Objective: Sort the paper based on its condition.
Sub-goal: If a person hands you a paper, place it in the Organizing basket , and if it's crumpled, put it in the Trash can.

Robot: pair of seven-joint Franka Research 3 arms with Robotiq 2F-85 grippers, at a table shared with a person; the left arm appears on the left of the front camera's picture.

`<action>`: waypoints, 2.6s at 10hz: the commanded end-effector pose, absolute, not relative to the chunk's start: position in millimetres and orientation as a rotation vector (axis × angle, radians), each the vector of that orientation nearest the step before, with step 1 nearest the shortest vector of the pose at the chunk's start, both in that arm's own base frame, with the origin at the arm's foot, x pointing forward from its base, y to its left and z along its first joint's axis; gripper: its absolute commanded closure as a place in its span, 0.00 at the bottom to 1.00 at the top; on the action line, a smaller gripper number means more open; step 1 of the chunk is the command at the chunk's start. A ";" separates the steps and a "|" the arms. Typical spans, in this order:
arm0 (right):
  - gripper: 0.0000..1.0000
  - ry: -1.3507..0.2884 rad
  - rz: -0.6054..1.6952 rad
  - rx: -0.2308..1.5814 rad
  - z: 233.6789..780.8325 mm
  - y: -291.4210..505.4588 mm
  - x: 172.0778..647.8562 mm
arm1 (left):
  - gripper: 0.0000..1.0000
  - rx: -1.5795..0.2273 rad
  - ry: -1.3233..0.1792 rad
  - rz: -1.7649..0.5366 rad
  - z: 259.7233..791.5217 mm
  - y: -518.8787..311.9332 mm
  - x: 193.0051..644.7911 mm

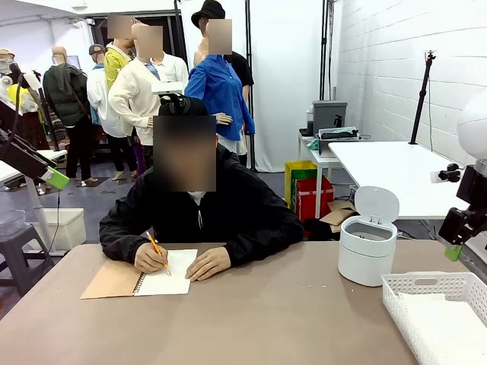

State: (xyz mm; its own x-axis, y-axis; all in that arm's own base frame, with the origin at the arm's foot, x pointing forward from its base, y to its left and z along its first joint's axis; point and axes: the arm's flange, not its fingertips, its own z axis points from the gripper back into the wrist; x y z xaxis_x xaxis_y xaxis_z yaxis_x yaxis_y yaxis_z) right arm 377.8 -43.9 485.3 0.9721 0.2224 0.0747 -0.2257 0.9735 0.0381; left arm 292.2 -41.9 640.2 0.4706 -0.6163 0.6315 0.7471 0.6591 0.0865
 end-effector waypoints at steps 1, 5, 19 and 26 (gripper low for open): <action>0.00 -0.072 0.227 0.046 485.5 -43.7 378.1 | 0.00 -0.218 -0.682 -0.839 640.5 -40.5 292.5; 0.00 -0.224 0.423 0.296 527.6 7.3 399.0 | 0.00 -0.218 -0.682 -0.839 640.5 -40.5 292.5; 0.00 -0.636 1.098 0.472 628.0 209.6 479.6 | 0.00 -0.218 -0.682 -0.839 640.5 -40.5 292.5; 0.00 -0.609 0.997 0.428 645.8 225.9 447.5 | 0.00 -0.218 -0.682 -0.839 640.5 -40.5 292.5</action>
